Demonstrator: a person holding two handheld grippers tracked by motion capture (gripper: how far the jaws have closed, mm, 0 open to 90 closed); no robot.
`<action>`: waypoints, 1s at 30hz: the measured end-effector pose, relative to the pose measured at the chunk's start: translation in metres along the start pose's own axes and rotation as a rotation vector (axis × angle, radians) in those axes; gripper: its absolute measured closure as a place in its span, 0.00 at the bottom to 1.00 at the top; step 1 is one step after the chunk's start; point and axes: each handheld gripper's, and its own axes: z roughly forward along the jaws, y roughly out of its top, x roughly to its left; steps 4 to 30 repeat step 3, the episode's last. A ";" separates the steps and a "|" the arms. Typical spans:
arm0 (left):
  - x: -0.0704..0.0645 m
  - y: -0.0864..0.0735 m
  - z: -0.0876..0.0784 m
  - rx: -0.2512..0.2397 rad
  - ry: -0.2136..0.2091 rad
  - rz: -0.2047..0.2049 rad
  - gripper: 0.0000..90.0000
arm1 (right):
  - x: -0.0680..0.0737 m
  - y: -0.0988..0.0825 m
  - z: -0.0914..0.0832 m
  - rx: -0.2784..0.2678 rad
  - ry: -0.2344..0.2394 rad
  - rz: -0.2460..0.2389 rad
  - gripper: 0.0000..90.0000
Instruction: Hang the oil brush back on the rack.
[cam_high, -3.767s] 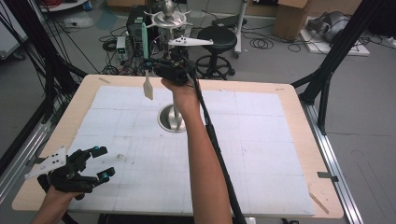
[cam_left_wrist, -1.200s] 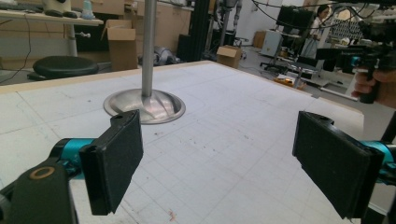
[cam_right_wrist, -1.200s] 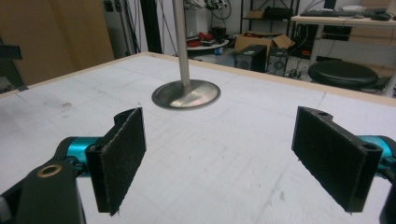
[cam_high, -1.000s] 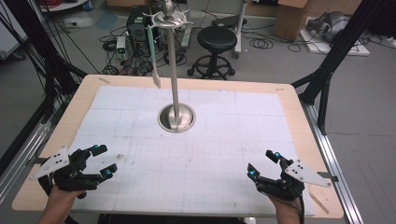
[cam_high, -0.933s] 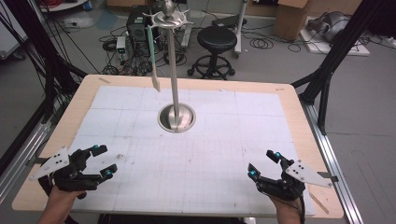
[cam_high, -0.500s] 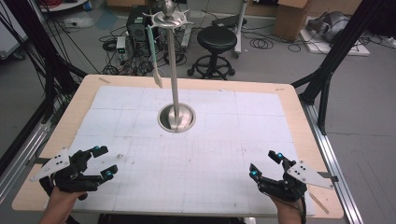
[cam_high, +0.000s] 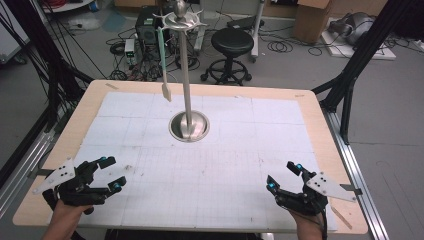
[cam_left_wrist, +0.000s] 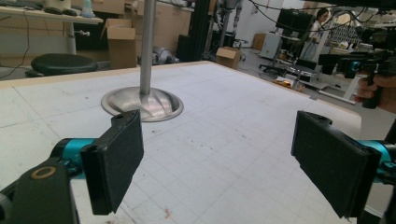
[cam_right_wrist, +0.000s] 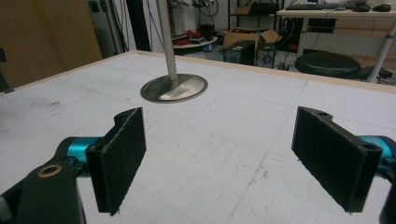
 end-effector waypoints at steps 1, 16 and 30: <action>0.000 0.000 0.000 0.000 0.001 0.000 0.19 | 0.000 0.000 0.000 -0.003 0.000 -0.004 0.19; 0.001 0.000 0.000 -0.002 0.001 0.000 0.19 | -0.001 0.000 0.000 -0.003 -0.001 0.002 0.19; 0.001 0.000 0.000 -0.002 0.001 0.000 0.19 | -0.001 0.000 0.000 -0.003 -0.001 0.002 0.19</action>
